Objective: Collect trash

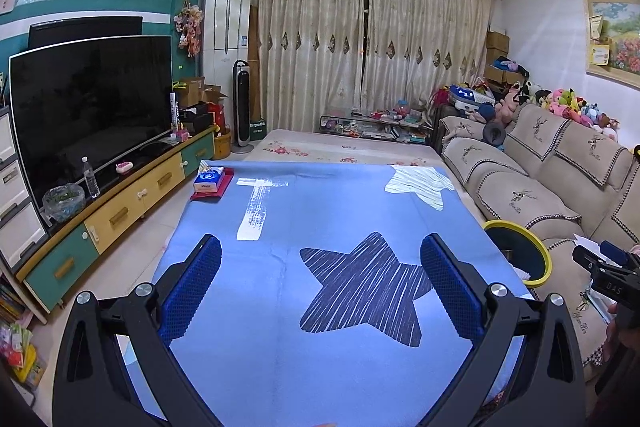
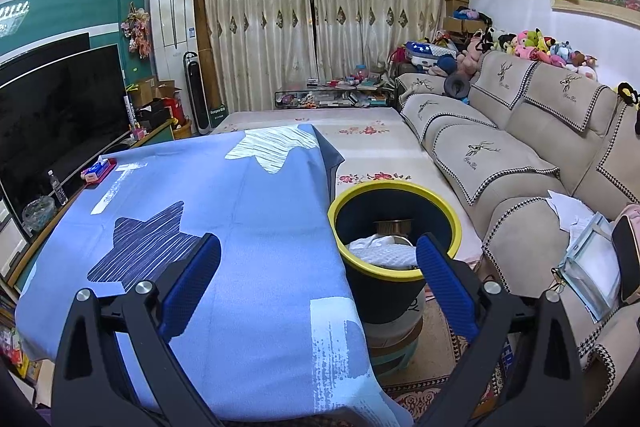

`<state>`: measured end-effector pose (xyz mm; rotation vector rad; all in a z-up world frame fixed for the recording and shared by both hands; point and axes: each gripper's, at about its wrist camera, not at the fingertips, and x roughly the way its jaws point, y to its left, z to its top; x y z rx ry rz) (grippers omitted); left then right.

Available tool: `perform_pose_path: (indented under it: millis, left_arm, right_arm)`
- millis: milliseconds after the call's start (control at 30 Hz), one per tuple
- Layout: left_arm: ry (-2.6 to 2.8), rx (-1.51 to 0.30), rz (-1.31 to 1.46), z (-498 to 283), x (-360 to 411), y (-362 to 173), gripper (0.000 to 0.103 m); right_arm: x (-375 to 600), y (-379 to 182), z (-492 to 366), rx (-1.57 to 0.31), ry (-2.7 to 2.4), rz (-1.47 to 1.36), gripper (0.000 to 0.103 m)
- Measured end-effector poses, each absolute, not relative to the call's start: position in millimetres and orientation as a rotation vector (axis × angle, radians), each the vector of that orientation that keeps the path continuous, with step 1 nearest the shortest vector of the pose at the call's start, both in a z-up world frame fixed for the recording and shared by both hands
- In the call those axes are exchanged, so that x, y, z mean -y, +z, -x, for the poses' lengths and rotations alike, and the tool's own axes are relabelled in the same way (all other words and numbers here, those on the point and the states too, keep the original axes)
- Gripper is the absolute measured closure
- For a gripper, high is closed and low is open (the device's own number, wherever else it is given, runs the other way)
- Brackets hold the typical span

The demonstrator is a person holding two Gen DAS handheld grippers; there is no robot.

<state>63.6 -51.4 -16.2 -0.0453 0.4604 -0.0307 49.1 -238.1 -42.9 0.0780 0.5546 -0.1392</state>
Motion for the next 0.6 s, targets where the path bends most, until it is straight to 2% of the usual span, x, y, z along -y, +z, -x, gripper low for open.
perform_pose_path:
  millis: [600]
  left_arm:
    - [-0.041,-0.480,0.048,-71.1,57.9,-26.0,0.005]
  right_arm:
    - [239.1,-51.3,-52.2,-0.571,-0.136,-0.089,0.010]
